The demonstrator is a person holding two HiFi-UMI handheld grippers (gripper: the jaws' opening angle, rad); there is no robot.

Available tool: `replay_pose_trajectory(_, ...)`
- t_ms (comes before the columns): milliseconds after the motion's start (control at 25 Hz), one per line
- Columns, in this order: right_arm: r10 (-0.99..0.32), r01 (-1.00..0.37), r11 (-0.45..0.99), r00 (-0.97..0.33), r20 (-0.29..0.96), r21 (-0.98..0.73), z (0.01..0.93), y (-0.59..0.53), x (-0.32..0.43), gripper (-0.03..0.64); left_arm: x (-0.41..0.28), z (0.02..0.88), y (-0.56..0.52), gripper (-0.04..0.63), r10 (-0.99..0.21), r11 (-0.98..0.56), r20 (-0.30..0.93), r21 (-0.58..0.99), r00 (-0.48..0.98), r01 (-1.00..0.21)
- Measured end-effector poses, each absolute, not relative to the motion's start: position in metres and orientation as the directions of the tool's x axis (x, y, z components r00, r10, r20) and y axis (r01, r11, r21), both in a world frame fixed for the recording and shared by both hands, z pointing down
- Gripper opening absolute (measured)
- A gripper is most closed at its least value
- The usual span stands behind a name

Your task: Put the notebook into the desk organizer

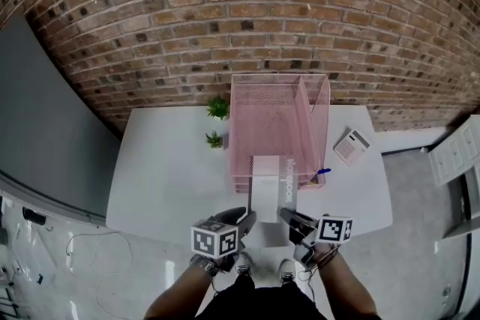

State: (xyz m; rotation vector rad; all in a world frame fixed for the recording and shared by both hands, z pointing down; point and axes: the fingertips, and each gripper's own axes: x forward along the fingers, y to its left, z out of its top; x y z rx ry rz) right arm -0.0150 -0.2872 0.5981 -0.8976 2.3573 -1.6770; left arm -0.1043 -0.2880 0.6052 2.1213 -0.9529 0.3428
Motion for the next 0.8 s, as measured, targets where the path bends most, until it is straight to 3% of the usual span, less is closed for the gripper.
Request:
replay_pose_trajectory(400,-0.55,-0.419,0.181,-0.793,0.262,-0.89,0.593,-0.322,-0.017,0.012,-0.103,0.598,-0.296,0.19,-0.532,-0.572,0.492,0.391,0.689,-0.721)
replay_pose_trajectory(560,-0.548,-0.379,0.21,-0.809,0.213,-0.901,0.583,-0.335,-0.025,0.012,-0.103,0.601,-0.3,0.215,-0.559,-0.608,0.505,0.291,0.658,-0.739)
replay_pose_trajectory(800,-0.537,-0.407,0.101,-0.791,0.295,-0.908,0.596,-0.338,-0.024,0.012,-0.106,0.607,-0.313,0.215,-0.624,-0.582,0.514,0.197,0.588,-0.789)
